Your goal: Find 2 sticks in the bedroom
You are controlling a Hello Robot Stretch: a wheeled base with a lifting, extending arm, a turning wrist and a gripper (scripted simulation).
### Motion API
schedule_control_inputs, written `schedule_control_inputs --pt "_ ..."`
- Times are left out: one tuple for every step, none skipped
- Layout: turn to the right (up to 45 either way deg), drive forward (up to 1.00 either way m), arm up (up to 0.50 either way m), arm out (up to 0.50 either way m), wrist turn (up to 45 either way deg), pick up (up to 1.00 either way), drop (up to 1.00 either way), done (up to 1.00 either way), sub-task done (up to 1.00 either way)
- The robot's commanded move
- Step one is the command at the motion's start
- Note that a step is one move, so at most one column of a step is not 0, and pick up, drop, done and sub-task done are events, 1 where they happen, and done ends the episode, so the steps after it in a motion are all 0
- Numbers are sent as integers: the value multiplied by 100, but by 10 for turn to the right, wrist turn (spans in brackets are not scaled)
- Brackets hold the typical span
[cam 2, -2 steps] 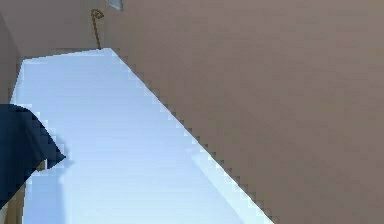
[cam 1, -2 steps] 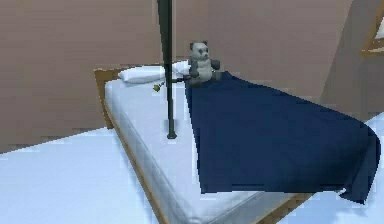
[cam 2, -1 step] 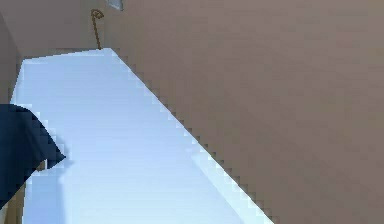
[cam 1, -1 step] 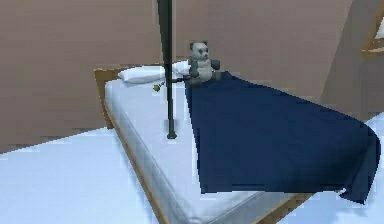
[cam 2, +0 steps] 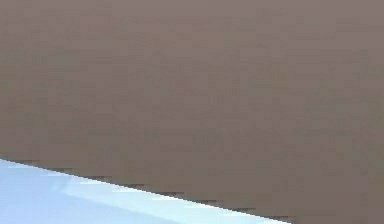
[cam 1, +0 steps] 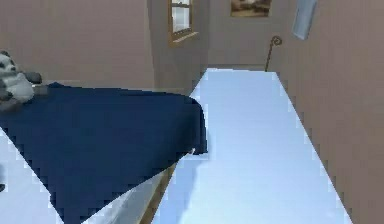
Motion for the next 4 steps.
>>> schedule_control_inputs --pt "450 0 0 0 0 0 0 0 0" --pt "0 50 0 0 0 0 0 0 0" --pt "-300 0 0 0 0 0 0 0 0" --pt "0 100 0 0 0 0 0 0 0"
